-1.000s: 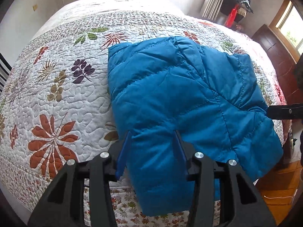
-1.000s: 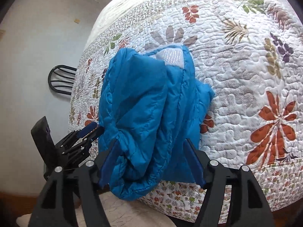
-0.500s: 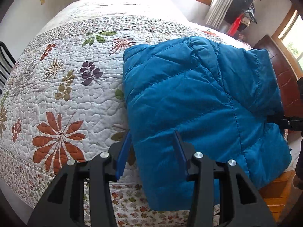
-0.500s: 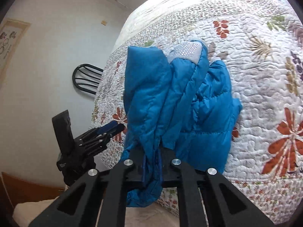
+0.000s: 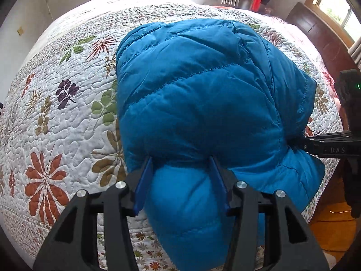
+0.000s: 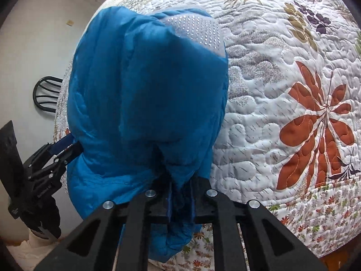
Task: Fold large clothes
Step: 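Fold the bundle over with both grippers and press it flat, then grasp the blue jacket bundle edge with both grippers and lift it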
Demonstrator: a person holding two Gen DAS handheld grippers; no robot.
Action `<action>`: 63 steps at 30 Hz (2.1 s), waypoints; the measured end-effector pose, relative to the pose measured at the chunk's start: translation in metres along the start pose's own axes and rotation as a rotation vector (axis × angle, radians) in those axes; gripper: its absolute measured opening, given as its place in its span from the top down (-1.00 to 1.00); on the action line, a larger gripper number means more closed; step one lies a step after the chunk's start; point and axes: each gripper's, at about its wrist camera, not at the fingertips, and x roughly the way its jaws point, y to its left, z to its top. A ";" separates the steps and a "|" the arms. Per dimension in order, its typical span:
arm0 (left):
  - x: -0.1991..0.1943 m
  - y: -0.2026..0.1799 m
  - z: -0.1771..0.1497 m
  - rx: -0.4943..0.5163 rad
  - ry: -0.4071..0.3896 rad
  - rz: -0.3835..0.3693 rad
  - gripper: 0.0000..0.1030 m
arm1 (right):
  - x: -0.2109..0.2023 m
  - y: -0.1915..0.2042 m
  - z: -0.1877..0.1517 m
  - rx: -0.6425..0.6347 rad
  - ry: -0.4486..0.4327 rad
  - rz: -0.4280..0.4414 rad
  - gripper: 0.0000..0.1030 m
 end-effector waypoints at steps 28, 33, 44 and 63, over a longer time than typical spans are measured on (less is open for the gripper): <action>0.016 0.016 0.067 -0.109 -0.015 -0.097 0.08 | -0.016 0.039 0.075 -0.107 -0.057 -0.200 0.71; 0.040 0.004 0.073 -0.067 0.003 -0.050 0.05 | 0.002 0.022 0.079 -0.070 -0.048 -0.184 0.75; -0.027 0.029 0.064 -0.094 -0.009 -0.130 0.10 | -0.060 0.069 0.049 -0.206 -0.134 -0.228 0.45; -0.009 0.006 -0.020 0.024 0.138 -0.294 0.32 | -0.003 0.087 -0.018 -0.315 0.055 -0.213 0.64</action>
